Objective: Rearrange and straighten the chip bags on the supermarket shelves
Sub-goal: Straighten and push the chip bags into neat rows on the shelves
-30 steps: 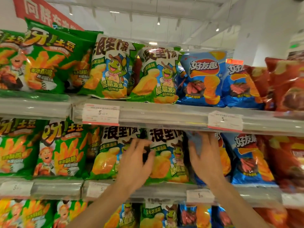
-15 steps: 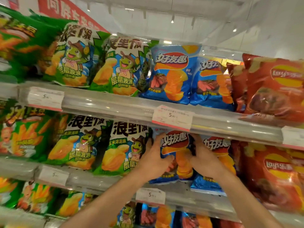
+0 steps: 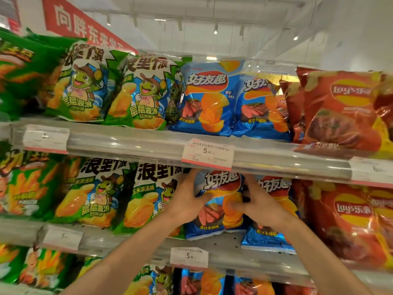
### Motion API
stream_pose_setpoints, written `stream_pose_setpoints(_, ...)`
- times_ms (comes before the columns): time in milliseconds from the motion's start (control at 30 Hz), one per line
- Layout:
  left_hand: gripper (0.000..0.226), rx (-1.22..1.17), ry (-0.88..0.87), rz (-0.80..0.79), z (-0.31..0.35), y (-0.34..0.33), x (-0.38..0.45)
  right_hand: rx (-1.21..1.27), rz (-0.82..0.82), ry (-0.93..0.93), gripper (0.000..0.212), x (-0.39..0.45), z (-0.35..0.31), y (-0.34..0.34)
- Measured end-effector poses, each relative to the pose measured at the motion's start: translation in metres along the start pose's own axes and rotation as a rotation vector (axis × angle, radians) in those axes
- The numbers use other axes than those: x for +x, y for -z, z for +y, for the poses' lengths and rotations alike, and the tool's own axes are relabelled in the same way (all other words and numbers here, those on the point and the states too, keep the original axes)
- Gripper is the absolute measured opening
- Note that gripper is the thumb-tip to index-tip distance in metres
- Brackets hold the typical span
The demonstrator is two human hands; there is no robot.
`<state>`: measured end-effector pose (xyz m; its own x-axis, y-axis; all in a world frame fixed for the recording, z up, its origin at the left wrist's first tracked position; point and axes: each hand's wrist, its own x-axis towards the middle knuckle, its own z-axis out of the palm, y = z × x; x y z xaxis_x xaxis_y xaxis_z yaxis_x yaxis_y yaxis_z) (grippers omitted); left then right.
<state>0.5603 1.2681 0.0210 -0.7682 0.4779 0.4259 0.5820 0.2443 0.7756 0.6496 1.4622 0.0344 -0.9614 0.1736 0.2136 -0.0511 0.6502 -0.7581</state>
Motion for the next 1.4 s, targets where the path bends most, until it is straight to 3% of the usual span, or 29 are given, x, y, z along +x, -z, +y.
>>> stream_pose_setpoints(100, 0.067, -0.01, -0.004, 0.023, -0.001, 0.006, 0.003, 0.062, -0.034, -0.004, 0.086, 0.003, -0.003, -0.003)
stream_pose_setpoints(300, 0.079, -0.044, 0.029, -0.078, -0.004, 0.016, 0.005, 0.063, 0.141, -0.009, 0.07, 0.01, -0.008, -0.002)
stream_pose_setpoints(500, 0.091, -0.042, 0.108, -0.16, -0.008, 0.033, 0.012, 0.116, 0.003, 0.016, 0.082, 0.007, -0.011, -0.005)
stream_pose_setpoints(633, 0.09, -0.02, 0.037, -0.225, -0.005, 0.032, 0.009, 0.081, 0.067, 0.028, 0.075, 0.0, -0.009, -0.01)
stream_pose_setpoints(767, 0.086, 0.243, -0.196, -0.135, -0.006, 0.025, -0.01, -0.1, 0.104, 0.038, 0.078, -0.005, -0.015, -0.017)
stream_pose_setpoints(833, 0.072, 0.493, -0.321, 0.001, -0.016, 0.027, -0.021, -0.242, 0.096, -0.039, 0.085, -0.007, -0.017, -0.019)
stream_pose_setpoints(900, 0.055, 0.703, -0.391, 0.161, -0.03, 0.034, -0.025, -0.5, 0.201, -0.005, 0.082, -0.013, -0.02, -0.027)
stream_pose_setpoints(967, 0.049, 0.788, -0.344, 0.247, -0.041, 0.041, -0.025, -0.753, 0.368, 0.136, 0.075, -0.015, -0.023, -0.042)
stream_pose_setpoints(1067, 0.052, 0.878, -0.241, 0.256, -0.062, 0.048, -0.023, -0.855, 0.358, 0.26, 0.075, -0.007, -0.027, -0.072)
stream_pose_setpoints(1400, 0.058, 0.929, -0.206, 0.199, -0.081, 0.054, -0.024, -0.922, 0.362, 0.097, 0.07, 0.012, -0.025, -0.121)
